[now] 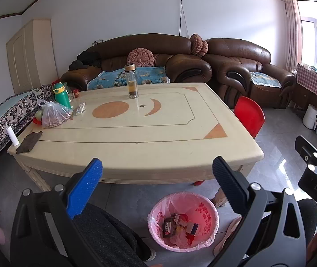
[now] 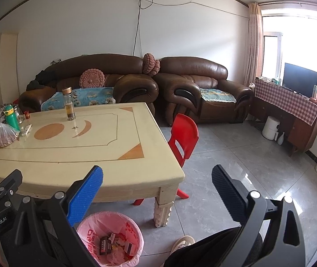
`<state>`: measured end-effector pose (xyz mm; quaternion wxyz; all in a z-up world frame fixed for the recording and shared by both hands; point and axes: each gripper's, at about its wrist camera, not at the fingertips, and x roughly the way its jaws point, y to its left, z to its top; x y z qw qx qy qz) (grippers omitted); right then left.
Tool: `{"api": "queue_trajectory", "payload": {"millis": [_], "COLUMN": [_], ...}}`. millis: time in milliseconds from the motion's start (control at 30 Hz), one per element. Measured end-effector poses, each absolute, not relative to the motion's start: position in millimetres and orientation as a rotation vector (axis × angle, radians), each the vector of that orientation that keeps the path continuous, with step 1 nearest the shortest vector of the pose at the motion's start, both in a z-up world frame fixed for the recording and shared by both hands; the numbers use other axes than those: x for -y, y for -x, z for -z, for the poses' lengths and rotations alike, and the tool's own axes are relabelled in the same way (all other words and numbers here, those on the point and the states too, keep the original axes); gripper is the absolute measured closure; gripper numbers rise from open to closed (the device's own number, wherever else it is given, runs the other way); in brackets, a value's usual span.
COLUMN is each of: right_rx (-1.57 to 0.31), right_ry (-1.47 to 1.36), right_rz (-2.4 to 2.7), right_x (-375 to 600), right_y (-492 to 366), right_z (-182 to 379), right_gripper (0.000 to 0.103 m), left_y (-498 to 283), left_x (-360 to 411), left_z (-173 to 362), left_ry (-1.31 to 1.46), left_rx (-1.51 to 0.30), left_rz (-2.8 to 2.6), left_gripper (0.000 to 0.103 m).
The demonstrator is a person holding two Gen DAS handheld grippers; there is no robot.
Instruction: Collect trash
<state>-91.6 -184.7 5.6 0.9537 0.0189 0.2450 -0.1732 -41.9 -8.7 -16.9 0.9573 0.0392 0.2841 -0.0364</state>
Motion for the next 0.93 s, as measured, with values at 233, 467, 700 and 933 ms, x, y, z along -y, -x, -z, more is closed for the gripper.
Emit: {"api": "queue_trajectory", "payload": {"millis": [233,467,700,933], "right_rx": [-0.498,-0.498,-0.498,-0.496], "right_ry": [-0.039,-0.042,-0.043,-0.048], "right_rz": [0.352,0.35,0.35,0.344], "right_x": [185,186,188,188], "right_y": [92,91,89,89], "right_z": [-6,-6,-6,-6], "right_gripper": [0.007,0.007,0.007,0.007], "left_y": [40,36,36,35], "left_x": [6,-1,-2,-3], "left_z": [16,14,14,11], "left_ry": [-0.068,-0.052,-0.056,-0.071], "left_rx": [-0.587,-0.595,-0.605,-0.59], "left_rz": [0.08,0.101,0.113,0.116], "left_gripper": [0.006,0.006,0.006,0.006]}}
